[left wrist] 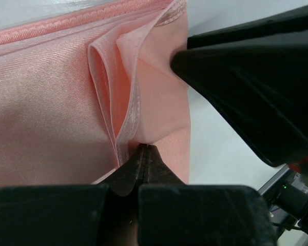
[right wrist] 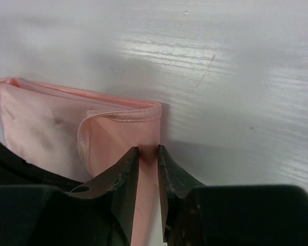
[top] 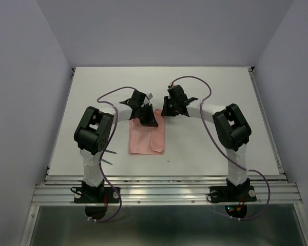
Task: Fold the napkin into a case and place the utensils inside
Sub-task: Fold the lower triangle-folded napkin at the center of the board.
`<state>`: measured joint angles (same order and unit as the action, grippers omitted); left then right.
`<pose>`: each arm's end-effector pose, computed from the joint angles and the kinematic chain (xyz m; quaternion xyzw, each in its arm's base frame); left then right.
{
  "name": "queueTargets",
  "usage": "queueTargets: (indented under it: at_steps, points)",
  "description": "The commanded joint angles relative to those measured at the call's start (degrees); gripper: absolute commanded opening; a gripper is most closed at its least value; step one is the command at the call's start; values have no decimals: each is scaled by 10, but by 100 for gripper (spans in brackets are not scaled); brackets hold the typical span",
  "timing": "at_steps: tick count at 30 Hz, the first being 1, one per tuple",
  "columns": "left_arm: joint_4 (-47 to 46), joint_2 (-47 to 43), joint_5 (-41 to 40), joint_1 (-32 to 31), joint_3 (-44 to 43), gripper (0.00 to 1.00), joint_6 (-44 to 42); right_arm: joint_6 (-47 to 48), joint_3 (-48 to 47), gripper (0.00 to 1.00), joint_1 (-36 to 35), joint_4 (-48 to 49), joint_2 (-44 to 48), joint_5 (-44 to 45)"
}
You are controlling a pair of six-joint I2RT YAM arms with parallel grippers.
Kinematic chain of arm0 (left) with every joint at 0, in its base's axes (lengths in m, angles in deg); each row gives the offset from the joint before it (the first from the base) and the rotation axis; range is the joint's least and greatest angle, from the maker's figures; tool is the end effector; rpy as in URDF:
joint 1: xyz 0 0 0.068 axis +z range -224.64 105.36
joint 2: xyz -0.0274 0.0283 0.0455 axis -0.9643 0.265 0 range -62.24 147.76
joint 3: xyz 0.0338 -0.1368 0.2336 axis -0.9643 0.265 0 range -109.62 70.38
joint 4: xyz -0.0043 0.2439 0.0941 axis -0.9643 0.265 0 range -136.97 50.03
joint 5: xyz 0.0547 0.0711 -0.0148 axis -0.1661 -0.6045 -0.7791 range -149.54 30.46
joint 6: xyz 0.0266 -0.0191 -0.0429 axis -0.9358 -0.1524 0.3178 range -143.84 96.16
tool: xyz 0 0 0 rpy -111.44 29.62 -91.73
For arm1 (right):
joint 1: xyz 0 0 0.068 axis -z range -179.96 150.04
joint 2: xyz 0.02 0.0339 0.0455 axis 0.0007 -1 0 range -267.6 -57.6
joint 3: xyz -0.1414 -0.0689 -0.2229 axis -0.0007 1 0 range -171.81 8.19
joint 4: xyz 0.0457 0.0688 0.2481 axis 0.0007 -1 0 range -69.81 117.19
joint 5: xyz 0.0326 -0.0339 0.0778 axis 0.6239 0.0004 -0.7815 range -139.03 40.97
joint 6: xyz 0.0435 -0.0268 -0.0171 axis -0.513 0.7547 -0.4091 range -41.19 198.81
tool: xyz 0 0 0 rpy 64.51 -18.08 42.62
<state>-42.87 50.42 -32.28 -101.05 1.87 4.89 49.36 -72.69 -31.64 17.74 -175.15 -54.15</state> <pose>0.3596 -0.1969 0.1507 0.0656 0.9095 -0.3555 0.2051 0.3816 0.2391 0.1705 -0.0348 0.9261 0.2255 0.3003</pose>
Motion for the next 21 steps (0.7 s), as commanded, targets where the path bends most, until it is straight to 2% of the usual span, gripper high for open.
queueTargets:
  at_steps: [1, 7, 10, 14, 21]
  points:
    - [48, 5, -34, -2, -13, 0, -34, 0, -35, 26, -4, -4, -26, 8]
    - [99, -43, -49, -1, -43, 0, -56, 15, -30, 25, -9, -17, -32, 40]
    - [108, -71, -28, 1, -48, 0, -66, 29, -24, 25, -9, -17, -26, 43]
    - [76, -93, 16, 22, -30, 0, -57, 49, -16, 25, -9, -16, -16, 38]
    - [14, -65, 3, 76, 2, 0, 18, 48, -21, 25, -9, -26, 7, 35]
